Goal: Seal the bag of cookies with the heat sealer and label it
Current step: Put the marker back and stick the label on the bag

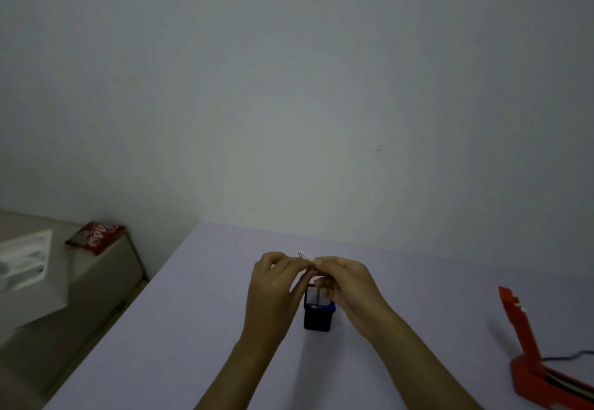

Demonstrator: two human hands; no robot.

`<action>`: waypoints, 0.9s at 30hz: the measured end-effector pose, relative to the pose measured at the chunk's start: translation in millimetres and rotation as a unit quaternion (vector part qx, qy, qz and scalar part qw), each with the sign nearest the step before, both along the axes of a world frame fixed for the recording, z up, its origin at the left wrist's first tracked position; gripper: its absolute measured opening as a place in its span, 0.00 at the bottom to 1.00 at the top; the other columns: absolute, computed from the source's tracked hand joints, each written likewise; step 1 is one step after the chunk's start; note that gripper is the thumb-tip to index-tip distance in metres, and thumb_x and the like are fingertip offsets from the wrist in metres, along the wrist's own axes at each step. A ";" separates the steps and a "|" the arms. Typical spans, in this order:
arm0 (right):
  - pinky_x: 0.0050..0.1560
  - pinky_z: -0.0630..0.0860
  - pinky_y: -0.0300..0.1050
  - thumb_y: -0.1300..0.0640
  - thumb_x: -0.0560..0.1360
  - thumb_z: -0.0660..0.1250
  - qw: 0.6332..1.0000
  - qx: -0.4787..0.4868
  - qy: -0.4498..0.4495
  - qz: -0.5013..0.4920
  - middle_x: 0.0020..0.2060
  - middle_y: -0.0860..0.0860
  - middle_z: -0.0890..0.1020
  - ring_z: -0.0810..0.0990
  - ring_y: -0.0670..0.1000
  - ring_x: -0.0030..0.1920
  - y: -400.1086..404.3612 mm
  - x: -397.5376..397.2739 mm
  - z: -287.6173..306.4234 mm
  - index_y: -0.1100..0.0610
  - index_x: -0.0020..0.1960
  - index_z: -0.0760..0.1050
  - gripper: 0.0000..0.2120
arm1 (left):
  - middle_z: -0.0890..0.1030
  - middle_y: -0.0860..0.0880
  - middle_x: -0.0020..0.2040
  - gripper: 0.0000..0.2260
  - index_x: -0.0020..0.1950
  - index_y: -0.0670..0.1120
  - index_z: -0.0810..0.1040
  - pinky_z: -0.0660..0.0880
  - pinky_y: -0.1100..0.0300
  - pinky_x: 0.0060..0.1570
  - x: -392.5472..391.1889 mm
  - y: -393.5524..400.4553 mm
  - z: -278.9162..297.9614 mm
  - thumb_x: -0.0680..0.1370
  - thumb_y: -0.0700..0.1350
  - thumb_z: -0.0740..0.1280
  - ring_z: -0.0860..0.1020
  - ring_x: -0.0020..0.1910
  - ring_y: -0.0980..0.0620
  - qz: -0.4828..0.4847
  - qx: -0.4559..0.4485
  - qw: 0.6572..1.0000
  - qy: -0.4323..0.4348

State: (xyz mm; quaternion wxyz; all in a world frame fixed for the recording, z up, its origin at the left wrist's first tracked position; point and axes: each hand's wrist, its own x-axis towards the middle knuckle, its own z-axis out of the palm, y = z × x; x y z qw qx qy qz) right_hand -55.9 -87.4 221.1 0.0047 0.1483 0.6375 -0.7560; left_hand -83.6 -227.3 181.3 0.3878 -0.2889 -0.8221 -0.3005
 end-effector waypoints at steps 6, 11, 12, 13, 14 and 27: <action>0.46 0.78 0.44 0.57 0.76 0.67 1.000 -0.014 0.006 0.015 0.39 0.56 0.84 0.81 0.53 0.40 -3.9 7.4 5.1 0.61 0.49 0.83 0.09 | 0.84 0.53 0.46 0.11 0.51 0.47 0.83 0.73 0.61 0.50 7.8 -2.5 4.3 0.76 0.51 0.65 0.75 0.49 0.52 0.015 -0.008 1.000 0.025; 0.43 0.78 0.46 0.58 0.76 0.66 0.997 -0.072 0.017 0.006 0.38 0.57 0.84 0.81 0.53 0.37 -5.9 8.8 17.2 0.62 0.46 0.83 0.09 | 0.84 0.52 0.47 0.11 0.51 0.46 0.83 0.75 0.61 0.50 9.6 -5.4 16.3 0.77 0.50 0.65 0.75 0.50 0.52 0.011 -0.005 0.999 0.039; 0.44 0.78 0.46 0.58 0.76 0.66 0.997 -0.076 0.019 0.003 0.38 0.57 0.84 0.81 0.53 0.37 -6.2 8.9 18.8 0.62 0.45 0.83 0.09 | 0.84 0.52 0.47 0.11 0.52 0.45 0.83 0.74 0.62 0.50 9.7 -5.5 18.3 0.76 0.50 0.66 0.75 0.50 0.53 0.010 -0.002 0.999 0.041; 0.45 0.78 0.47 0.58 0.76 0.67 0.997 -0.073 0.024 0.005 0.38 0.57 0.85 0.82 0.53 0.38 -6.4 8.8 19.6 0.62 0.46 0.83 0.09 | 0.84 0.51 0.47 0.11 0.52 0.45 0.83 0.74 0.63 0.51 9.6 -5.8 19.6 0.76 0.49 0.67 0.75 0.50 0.53 0.010 0.000 0.999 0.042; 0.46 0.78 0.47 0.58 0.76 0.67 0.997 -0.068 0.029 0.008 0.39 0.57 0.85 0.82 0.53 0.39 -6.3 8.9 20.3 0.62 0.47 0.83 0.09 | 0.84 0.51 0.47 0.11 0.52 0.44 0.83 0.73 0.64 0.51 9.3 -6.2 20.9 0.76 0.48 0.67 0.75 0.50 0.53 0.008 0.001 0.999 0.043; 0.47 0.77 0.45 0.59 0.75 0.68 0.996 -0.066 0.047 0.032 0.46 0.60 0.85 0.82 0.51 0.40 -1.1 12.5 22.6 0.64 0.52 0.82 0.10 | 0.84 0.49 0.47 0.09 0.52 0.43 0.82 0.70 0.67 0.54 11.1 -9.2 31.6 0.75 0.44 0.69 0.74 0.51 0.53 -0.015 0.008 0.999 0.027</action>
